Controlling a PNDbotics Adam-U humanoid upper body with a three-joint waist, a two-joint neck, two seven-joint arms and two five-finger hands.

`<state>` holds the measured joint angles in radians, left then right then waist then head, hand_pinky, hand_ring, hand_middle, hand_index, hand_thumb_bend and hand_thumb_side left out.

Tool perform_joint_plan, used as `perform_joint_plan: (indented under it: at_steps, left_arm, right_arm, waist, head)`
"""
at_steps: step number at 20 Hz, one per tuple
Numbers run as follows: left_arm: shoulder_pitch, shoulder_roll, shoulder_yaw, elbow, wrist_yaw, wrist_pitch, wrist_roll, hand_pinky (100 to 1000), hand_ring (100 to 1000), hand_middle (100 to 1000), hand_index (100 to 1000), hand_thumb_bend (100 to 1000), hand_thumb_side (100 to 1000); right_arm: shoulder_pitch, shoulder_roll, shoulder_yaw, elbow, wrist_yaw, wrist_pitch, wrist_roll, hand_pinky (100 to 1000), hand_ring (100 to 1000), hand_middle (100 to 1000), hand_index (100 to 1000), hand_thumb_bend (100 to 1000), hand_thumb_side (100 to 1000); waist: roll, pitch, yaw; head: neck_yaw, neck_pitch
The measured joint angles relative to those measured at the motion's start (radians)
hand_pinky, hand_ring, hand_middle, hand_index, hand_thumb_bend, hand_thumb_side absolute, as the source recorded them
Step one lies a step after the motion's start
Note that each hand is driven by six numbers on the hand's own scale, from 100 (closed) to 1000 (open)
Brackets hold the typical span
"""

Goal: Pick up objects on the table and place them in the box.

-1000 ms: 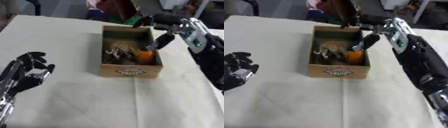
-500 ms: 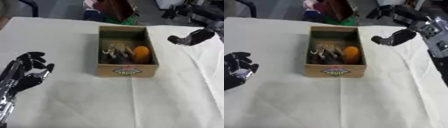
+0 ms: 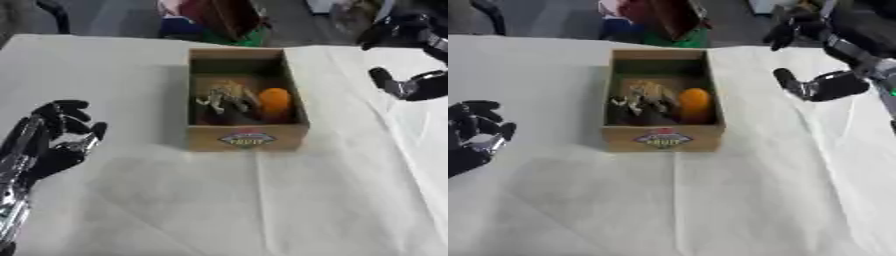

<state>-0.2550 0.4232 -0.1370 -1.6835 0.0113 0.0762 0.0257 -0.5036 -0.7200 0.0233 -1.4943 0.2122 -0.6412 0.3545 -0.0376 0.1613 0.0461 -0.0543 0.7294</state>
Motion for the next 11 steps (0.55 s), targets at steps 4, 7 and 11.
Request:
perform_joint_plan:
  at_steps: [4, 7, 11]
  left_arm:
    - [0.001, 0.000, 0.002, 0.000, 0.001, 0.000, 0.007, 654, 541, 537, 740, 387, 208]
    - [0.002, 0.000, 0.004, 0.000, 0.001, 0.000, 0.007, 653, 541, 537, 740, 385, 205]
    - [0.002, 0.000, 0.005, 0.000, 0.002, 0.002, 0.011, 653, 540, 537, 740, 383, 203]
  right_arm:
    - [0.042, 0.006, -0.019, -0.010, -0.012, 0.024, -0.008, 651, 655, 699, 823, 100, 333]
    - [0.064, 0.015, -0.030, -0.010, -0.022, 0.036, -0.004, 646, 648, 693, 819, 100, 314]
    - [0.083, 0.030, -0.039, -0.013, -0.042, 0.051, 0.004, 642, 642, 687, 814, 100, 302]
  waist:
    - [0.003, 0.002, -0.006]
    - [0.008, 0.002, -0.010]
    - [0.014, 0.002, -0.014]
  head:
    - [0.001, 0.001]
    - [0.005, 0.002]
    - [0.007, 0.002]
